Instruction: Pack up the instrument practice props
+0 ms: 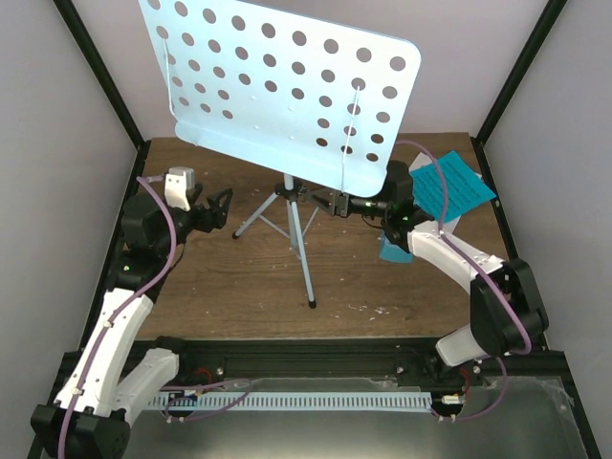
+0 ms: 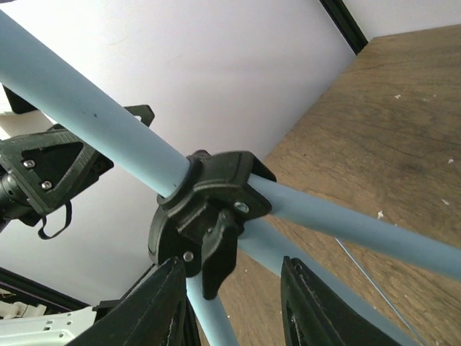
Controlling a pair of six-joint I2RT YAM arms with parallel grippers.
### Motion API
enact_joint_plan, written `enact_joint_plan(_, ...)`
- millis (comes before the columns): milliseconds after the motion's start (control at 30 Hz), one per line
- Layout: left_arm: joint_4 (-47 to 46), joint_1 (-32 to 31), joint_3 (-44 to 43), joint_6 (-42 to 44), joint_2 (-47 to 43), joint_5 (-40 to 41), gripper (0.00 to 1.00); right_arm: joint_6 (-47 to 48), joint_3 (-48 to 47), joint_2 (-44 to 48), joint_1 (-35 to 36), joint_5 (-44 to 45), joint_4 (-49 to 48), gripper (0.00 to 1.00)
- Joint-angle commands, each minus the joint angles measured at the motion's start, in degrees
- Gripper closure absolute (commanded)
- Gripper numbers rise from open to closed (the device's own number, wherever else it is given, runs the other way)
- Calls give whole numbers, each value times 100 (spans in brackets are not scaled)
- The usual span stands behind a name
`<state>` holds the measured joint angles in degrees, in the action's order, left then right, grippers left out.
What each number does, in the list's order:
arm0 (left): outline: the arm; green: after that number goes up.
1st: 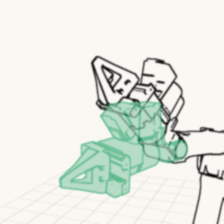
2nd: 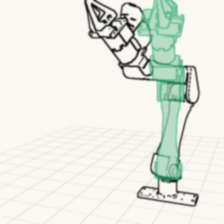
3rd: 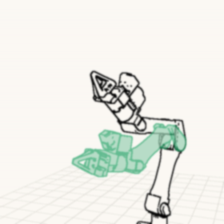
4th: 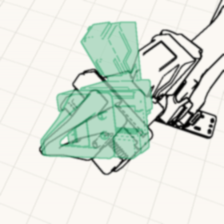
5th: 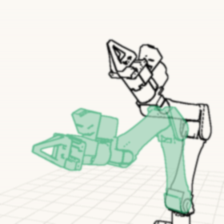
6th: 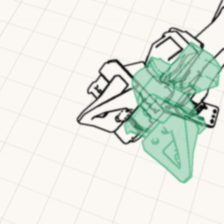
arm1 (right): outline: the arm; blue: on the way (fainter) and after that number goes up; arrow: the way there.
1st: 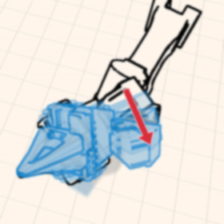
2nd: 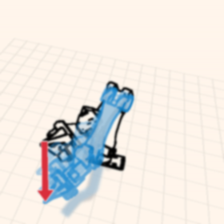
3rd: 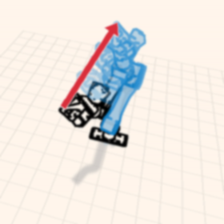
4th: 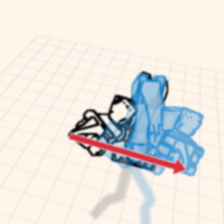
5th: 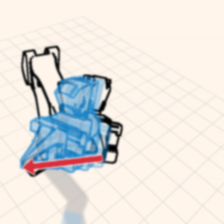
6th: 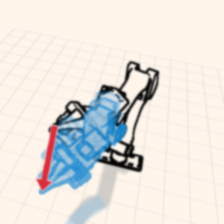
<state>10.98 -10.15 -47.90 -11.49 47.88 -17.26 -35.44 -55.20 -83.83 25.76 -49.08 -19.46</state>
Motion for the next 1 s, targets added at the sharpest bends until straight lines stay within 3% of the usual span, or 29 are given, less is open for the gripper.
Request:
enact_joint_plan(0, 79, 25, -97, 170, -55, 69, 11, -56, -254, -143, 78, -185, -470, 66)
enact_joint_plan(567, 119, 23, -88, 220, -135, 145, 11, 1058, -130, -223, 87, -119, -463, 97)
enact_joint_plan(967, 112, 27, -64, 219, -130, 140, 11, 3575, -179, -212, 85, 531, 210, 97)
